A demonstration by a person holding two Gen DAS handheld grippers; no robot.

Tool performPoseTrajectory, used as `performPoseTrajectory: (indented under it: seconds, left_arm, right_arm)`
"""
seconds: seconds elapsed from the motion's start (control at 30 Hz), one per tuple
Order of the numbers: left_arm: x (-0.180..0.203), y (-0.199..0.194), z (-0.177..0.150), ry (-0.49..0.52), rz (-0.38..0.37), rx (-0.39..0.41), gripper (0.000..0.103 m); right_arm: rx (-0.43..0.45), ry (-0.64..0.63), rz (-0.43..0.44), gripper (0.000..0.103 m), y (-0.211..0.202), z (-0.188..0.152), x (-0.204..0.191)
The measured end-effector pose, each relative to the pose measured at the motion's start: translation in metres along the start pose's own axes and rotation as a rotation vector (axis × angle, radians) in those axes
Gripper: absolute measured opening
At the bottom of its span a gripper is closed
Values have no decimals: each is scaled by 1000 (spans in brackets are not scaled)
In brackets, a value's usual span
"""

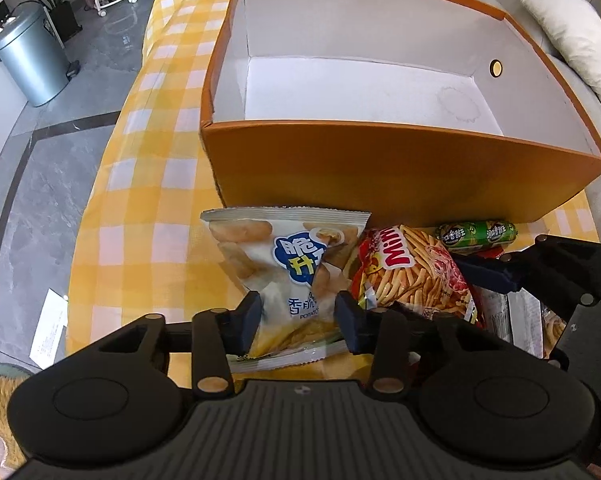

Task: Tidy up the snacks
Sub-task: 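Grasp the white chip bag with the left gripper while the right grasps the fries-stick bag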

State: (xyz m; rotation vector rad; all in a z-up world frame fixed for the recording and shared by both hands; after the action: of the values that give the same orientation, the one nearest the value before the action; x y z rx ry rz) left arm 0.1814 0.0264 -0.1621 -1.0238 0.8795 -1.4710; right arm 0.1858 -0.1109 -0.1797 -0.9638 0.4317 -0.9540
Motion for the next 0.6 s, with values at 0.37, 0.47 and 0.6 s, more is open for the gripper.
performPoseTrajectory:
  seconds: [0.37, 0.47, 0.6]
  left_arm:
    - [0, -22, 3, -32, 17, 67, 19]
    - [1, -34, 3, -40, 11, 97, 17]
    - [0, -53, 2, -56, -1, 144, 17]
  right_arm:
    - [79, 9, -10, 31, -28, -2, 10]
    - [101, 19, -18, 31, -40, -4, 15]
    - [129, 59, -30, 31, -56, -6, 24]
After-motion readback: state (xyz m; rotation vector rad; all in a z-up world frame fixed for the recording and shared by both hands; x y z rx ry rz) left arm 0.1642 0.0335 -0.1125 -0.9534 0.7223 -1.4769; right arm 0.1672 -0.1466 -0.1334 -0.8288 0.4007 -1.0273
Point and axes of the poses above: each gripper's, at about its wrist camera, not at the fingertips, and y roughly the way its jaws point, x to its right, z to its top, the point moved 5 cm from there along y, roughly the way its jaws point, and after that the axes turned 6 degrees about -z, right-handed, at the moved point
